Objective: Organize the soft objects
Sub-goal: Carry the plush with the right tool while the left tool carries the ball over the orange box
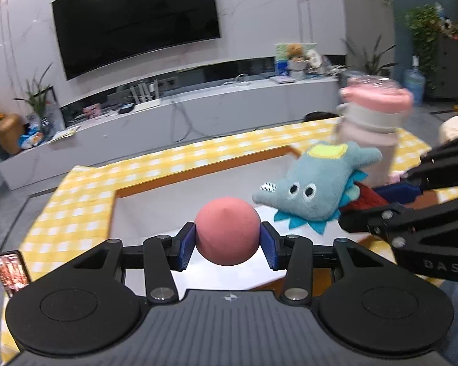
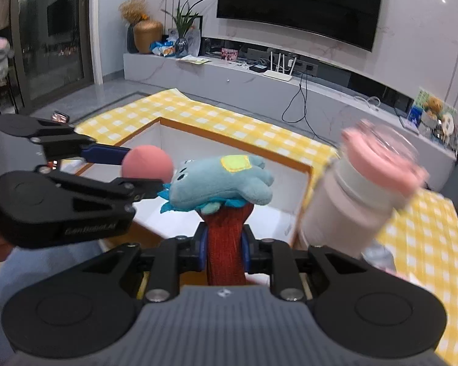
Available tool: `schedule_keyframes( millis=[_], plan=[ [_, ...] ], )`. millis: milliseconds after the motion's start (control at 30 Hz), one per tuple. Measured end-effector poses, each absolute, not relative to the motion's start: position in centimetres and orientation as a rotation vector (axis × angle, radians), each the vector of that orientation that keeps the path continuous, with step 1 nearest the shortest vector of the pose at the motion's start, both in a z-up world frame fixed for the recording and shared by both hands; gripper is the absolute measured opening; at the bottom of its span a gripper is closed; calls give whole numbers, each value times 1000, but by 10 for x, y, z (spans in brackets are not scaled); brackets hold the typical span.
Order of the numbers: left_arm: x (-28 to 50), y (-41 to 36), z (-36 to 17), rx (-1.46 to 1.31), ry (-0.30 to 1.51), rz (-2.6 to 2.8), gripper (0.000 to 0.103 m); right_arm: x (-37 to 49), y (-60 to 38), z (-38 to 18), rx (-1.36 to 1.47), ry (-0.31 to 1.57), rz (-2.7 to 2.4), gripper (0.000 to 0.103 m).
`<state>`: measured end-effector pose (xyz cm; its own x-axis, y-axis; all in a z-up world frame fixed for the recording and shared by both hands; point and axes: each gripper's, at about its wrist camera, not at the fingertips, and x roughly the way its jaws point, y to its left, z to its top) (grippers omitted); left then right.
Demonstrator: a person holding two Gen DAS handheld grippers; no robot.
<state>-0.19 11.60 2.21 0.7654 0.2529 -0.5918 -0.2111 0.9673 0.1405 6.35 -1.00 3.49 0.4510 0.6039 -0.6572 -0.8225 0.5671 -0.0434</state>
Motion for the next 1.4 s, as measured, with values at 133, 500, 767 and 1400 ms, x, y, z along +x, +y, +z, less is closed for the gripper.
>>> schedule_keyframes(
  millis=[133,500,767,1400],
  plan=[
    [4,136,14,95,682,302,52,78,25,26,-412,648,910,20],
    [25,175,-8,126,773,318,52,115,80,-3,-437,755,911,21],
    [50,187,-20,168,832,314,53,140,115,-25,-493,823,904,23],
    [63,213,-37,123,918,314,66,157,133,-45,-501,904,876,38]
  ],
)
